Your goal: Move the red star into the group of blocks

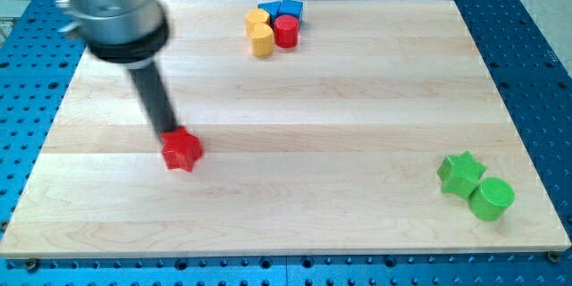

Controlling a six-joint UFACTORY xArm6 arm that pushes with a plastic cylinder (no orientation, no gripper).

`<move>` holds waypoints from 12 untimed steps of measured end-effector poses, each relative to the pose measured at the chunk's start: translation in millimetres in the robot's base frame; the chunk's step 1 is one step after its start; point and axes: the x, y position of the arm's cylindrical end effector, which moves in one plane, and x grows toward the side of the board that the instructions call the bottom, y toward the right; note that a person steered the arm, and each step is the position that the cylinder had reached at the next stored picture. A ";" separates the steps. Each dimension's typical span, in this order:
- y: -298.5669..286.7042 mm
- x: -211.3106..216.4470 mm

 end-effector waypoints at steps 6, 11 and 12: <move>51.5 -10.5; 14.2 -28.2; 37.1 -58.0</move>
